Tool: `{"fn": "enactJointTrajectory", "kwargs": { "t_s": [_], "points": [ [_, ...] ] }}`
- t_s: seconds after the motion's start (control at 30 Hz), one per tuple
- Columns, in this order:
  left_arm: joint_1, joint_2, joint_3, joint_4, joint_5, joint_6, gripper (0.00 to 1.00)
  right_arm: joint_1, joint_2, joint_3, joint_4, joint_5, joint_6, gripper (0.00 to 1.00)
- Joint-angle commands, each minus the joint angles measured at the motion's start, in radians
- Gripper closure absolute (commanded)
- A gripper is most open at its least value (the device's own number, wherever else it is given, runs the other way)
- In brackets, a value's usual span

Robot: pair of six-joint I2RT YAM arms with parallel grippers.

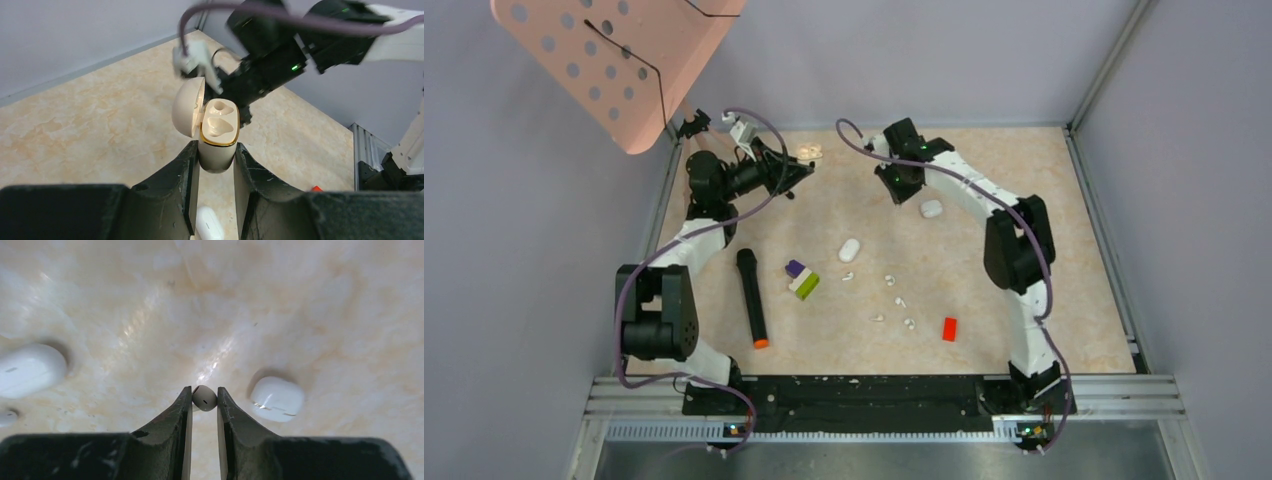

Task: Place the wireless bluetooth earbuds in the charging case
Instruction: Pick up the earbud from the center of the board, then place the earbud in the charging case.

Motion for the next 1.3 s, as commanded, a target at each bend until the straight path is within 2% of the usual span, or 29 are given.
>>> {"fn": "enactJointTrajectory", "kwargs": {
  "t_s": [0.0,0.17,0.37,0.7,1.27],
  "points": [
    [-0.003,0.018,0.067,0.085,0.023,-0.026,1.00,0.002,-0.321,-0.060,0.335,-0.056,-0.122,1.00],
    [-0.029,0.037,0.125,0.108,0.026,-0.049,1.00,0.017,-0.513,-0.192,0.700,-0.187,-0.189,1.00],
    [-0.063,0.042,0.193,0.138,0.054,-0.054,1.00,0.089,-0.601,-0.223,0.880,-0.278,-0.279,1.00],
    [-0.085,-0.019,0.217,0.171,0.034,-0.040,1.00,0.181,-0.603,-0.234,0.977,-0.295,-0.360,1.00],
    [-0.086,-0.073,0.216,0.174,0.027,-0.054,1.00,0.215,-0.596,-0.277,1.018,-0.355,-0.368,1.00]
  ]
}}
